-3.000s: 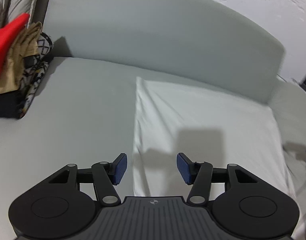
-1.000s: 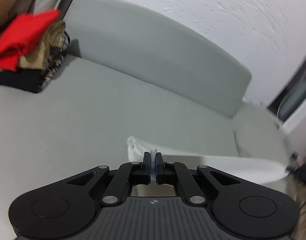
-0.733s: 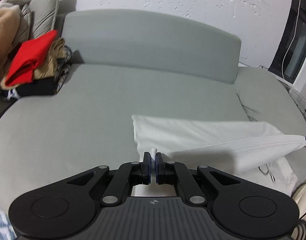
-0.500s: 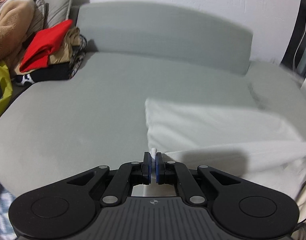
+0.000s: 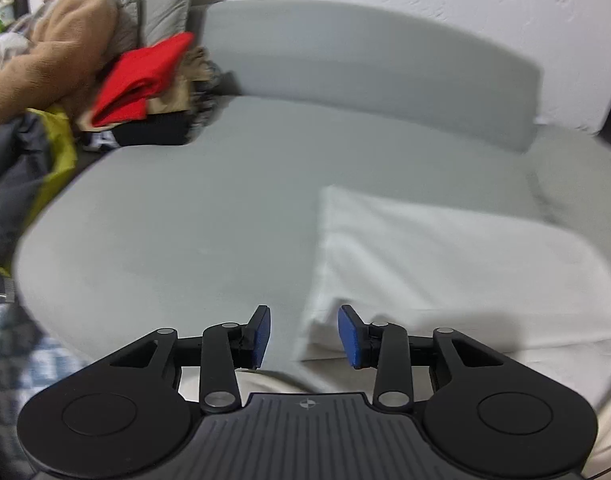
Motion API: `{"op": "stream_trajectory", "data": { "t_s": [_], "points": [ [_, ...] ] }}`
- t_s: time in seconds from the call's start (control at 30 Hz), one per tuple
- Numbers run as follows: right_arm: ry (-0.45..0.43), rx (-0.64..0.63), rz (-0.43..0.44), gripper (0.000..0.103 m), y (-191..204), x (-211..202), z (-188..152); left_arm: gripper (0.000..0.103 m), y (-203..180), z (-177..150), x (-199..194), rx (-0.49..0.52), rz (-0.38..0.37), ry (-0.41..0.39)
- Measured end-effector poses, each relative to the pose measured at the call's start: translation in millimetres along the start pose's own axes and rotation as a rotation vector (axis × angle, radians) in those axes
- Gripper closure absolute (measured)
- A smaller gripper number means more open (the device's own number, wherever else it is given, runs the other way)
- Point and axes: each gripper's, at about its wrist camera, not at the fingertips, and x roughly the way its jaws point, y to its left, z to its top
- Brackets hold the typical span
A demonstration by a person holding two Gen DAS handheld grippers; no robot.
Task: Fold clothes
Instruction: 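Lift the collar edge with both grippers and fold it over onto the hem, then release the folded T-shirt and open both grippers above it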
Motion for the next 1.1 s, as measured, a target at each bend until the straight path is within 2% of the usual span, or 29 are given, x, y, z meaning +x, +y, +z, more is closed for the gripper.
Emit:
{"op": "stream_trajectory", "data": {
  "t_s": [0.03,0.1,0.2,0.37,0.4,0.43,0.5,0.53,0.57,0.6,0.63,0.7,0.77,0.83,0.9,1.0,1.1],
  "points": [
    [0.030,-0.017,0.021,0.051,7,4,-1,0.069,-8,1,5,0.022,-0.049,0.008],
    [0.093,-0.053,0.049,0.049,25,15,1,0.069,-32,5,20,0.093,-0.109,0.032],
    [0.117,-0.101,0.044,0.048,53,35,18,0.069,-69,13,46,0.216,-0.137,0.042],
    [0.120,-0.074,0.026,0.046,66,70,51,0.066,-107,31,89,0.276,-0.164,0.022],
    [0.135,-0.078,0.007,0.046,68,78,54,0.067,-108,27,95,0.297,-0.171,0.050],
    [0.155,-0.081,0.002,0.046,67,82,53,0.068,-110,24,101,0.317,-0.179,0.079],
    [0.203,-0.084,0.011,0.044,63,84,47,0.084,-113,17,111,0.358,-0.196,0.135],
    [0.227,-0.086,0.016,0.044,61,85,44,0.086,-110,10,104,0.382,-0.219,0.159],
    [0.268,-0.100,0.030,0.044,59,80,37,0.095,-108,3,95,0.404,-0.245,0.187],
    [0.322,-0.125,0.052,0.043,56,72,26,0.099,-103,-4,84,0.407,-0.290,0.241],
    [0.376,-0.149,0.075,0.044,54,63,16,0.100,-97,-12,71,0.411,-0.340,0.292],
    [0.442,-0.193,0.086,0.050,47,45,-8,0.098,-84,-31,47,0.414,-0.432,0.387],
    [0.432,-0.217,0.068,0.048,41,27,-27,0.095,-73,-49,29,0.405,-0.461,0.403],
    [0.397,-0.219,0.061,0.043,40,14,-39,0.094,-64,-56,19,0.346,-0.443,0.378],
    [0.366,-0.196,0.068,0.043,40,6,-47,0.085,-58,-55,16,0.261,-0.426,0.348],
    [0.320,-0.173,0.094,0.042,49,3,-55,0.071,-58,-54,16,0.187,-0.414,0.317],
    [0.298,-0.201,0.115,0.042,61,1,-62,0.064,-72,-55,19,0.219,-0.371,0.313]
  ]
}}
